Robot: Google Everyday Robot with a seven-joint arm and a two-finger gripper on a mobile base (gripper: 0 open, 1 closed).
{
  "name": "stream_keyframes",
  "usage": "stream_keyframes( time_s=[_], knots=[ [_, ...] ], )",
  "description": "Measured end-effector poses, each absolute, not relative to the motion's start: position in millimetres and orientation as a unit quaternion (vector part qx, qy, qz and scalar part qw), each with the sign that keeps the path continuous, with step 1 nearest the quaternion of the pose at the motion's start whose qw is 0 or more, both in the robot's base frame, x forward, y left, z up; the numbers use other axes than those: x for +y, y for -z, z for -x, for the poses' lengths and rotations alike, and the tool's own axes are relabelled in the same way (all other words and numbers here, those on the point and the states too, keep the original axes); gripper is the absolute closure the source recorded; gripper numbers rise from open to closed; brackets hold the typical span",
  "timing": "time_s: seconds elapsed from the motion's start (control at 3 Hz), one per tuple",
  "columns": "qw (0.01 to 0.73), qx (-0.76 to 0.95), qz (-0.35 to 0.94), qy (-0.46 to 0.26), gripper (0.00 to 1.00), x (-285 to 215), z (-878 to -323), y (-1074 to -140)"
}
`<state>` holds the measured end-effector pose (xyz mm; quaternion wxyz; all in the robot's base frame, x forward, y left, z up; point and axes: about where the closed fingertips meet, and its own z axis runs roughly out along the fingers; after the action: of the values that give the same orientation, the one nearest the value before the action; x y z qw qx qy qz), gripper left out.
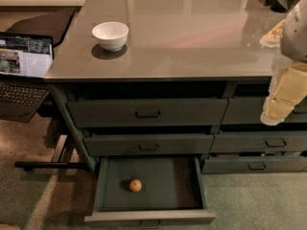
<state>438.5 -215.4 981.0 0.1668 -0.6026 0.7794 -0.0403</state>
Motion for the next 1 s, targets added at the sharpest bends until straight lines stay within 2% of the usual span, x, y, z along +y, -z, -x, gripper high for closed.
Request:
stream_keyframes(
  time_s=[0.67, 1.0],
  knots=[
    [0.168, 0.772, 0.612, 0.033, 0.00, -208, -446, -963],
    [0.177, 0.770, 0.614, 0.006, 0.00, -194, -460, -912]
  ],
)
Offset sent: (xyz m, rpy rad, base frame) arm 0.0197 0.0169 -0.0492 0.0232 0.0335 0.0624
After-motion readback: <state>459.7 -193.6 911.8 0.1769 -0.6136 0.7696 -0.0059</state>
